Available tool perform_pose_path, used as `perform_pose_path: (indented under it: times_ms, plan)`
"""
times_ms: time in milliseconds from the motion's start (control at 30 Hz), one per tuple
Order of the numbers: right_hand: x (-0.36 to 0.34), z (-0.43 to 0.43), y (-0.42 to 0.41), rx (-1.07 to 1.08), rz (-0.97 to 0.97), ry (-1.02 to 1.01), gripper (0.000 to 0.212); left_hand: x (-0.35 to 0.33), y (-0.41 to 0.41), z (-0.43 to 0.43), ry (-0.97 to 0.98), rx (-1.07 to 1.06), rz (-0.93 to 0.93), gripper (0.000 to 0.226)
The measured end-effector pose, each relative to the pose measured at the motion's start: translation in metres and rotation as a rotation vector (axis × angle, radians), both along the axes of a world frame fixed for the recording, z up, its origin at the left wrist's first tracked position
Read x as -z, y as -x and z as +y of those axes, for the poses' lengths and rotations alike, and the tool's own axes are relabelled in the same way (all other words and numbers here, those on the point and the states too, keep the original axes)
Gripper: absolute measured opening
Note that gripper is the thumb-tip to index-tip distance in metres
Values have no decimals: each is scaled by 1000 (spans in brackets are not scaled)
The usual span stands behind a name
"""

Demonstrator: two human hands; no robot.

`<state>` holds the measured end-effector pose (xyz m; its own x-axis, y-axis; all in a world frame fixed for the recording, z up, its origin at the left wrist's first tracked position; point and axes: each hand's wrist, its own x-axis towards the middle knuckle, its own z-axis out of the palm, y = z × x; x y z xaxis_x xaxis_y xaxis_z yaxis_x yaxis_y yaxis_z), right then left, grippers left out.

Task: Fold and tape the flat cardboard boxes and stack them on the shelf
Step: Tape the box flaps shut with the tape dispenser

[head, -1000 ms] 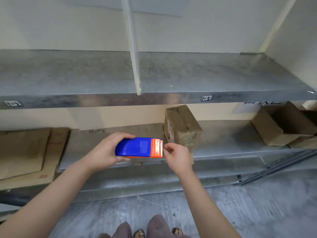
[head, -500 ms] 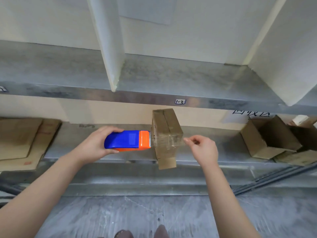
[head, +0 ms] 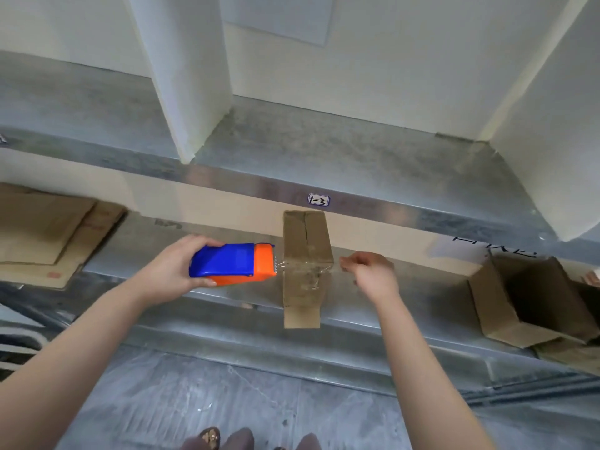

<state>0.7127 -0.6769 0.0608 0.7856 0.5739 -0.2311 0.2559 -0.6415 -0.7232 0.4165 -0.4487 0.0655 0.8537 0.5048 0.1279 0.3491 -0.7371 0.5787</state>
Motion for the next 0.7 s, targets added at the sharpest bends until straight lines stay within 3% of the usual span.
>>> perform_pose_path:
  times_ms: [233, 333, 400, 467, 533, 633, 700]
  plan:
    - [24, 12, 1, 40, 413, -198, 17, -4, -25, -2, -33, 8, 58, 71]
    - [33, 16, 12, 110, 459, -311, 16, -6, -34, 0, -43, -2, 67, 71]
    - [36, 22, 19, 193, 414, -358, 11, -9, -37, 4, -38, -1, 64, 71]
    - [38, 24, 25, 283, 331, -351, 26, -12, -37, 10, -41, 2, 70, 72]
    - [39, 20, 29, 308, 82, -293, 37, -13, -35, 14, -49, 14, 78, 72]
    - [39, 14, 28, 154, -165, -364, 11, -14, -34, 17, -52, 51, 81, 72]
    - [36, 13, 26, 55, -146, -393, 17, -13, -35, 18, -49, 60, 73, 72]
